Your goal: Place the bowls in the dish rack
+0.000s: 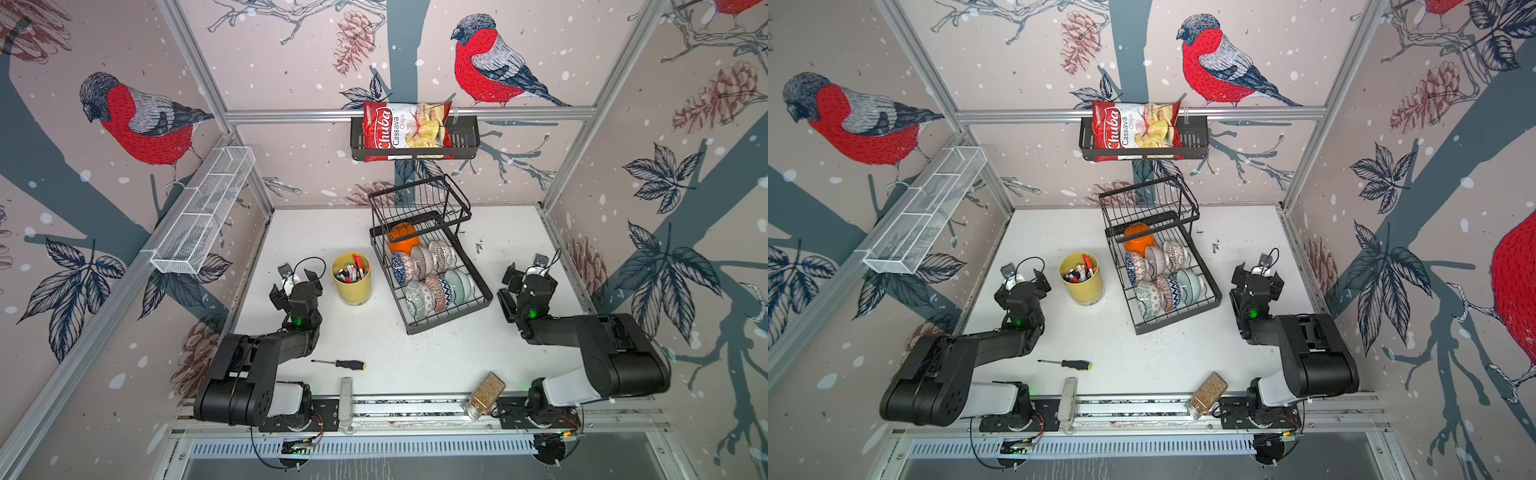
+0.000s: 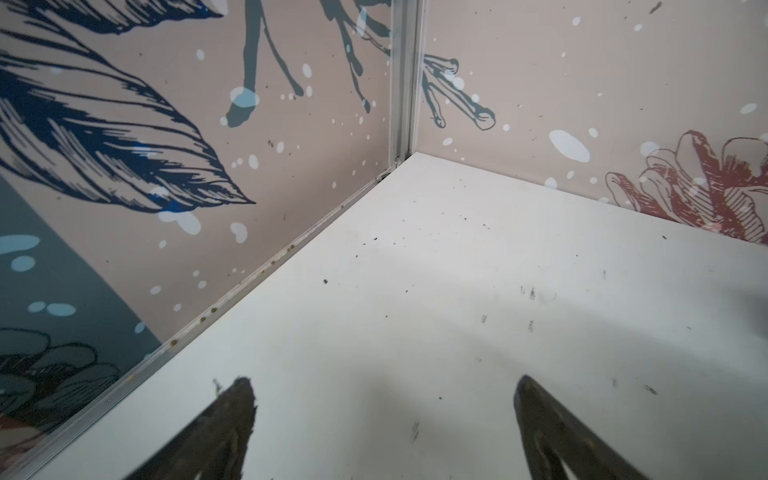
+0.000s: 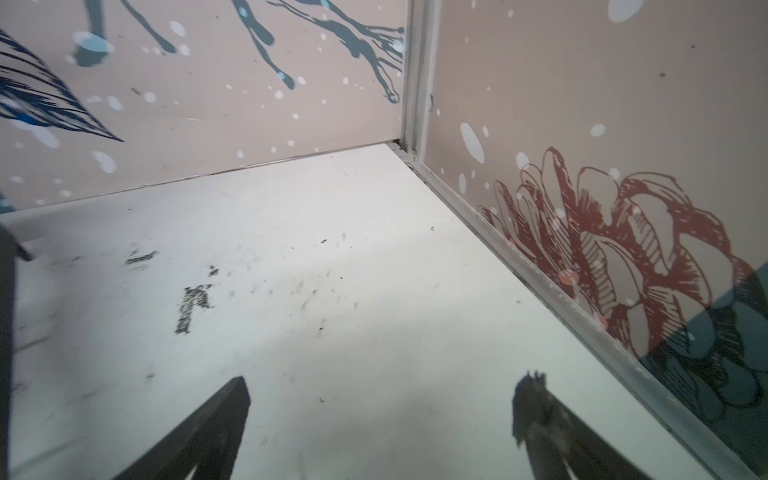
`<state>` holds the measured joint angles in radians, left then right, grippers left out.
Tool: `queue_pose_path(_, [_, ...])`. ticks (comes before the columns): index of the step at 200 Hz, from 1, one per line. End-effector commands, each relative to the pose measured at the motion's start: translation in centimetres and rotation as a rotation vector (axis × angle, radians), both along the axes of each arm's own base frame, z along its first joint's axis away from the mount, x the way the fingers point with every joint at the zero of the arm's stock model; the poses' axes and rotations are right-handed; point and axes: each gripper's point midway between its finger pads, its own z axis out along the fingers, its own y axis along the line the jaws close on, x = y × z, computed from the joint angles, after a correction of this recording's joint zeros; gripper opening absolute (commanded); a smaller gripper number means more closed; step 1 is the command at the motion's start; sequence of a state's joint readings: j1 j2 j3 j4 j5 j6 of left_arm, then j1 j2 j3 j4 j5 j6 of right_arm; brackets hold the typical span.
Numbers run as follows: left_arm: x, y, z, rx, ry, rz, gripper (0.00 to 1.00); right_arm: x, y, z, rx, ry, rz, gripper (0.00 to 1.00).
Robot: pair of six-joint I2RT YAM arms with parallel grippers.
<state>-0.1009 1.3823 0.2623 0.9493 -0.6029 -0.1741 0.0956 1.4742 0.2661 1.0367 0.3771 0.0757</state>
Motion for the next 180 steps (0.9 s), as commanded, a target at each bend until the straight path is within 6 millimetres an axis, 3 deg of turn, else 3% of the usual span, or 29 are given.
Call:
queue_pose_path(1, [0.9, -0.8, 2.6, 0.05, -0.1, -0.065, 0.96, -0.5, 1.9, 2.0, -0.001, -0.138, 0.153, 0.99])
queue_pose_path(11, [0.7, -1.1, 2.5, 0.065, -0.118, -0.09, 0.96, -0.6, 2.2, 2.6, -0.018, -0.186, 0.168, 1.0])
queue_pose_path(30, [0.5, -1.7, 2.5, 0.084, -0.171, -0.134, 0.96, 0.2, 1.9, 1.6, 0.016, -0.108, 0.17, 1.0])
queue_pose_path(59, [1.4, -2.8, 1.0, 0.09, -0.105, -0.199, 0.96, 0.6, 0.9, 1.4, 0.045, -0.1, 0.129, 1.0])
queue_pose_path(180, [1.9, -2.6, 1.0, 0.088, -0.116, -0.188, 0.99, 0.6, 1.2, 1.4, 0.044, -0.093, 0.143, 0.99])
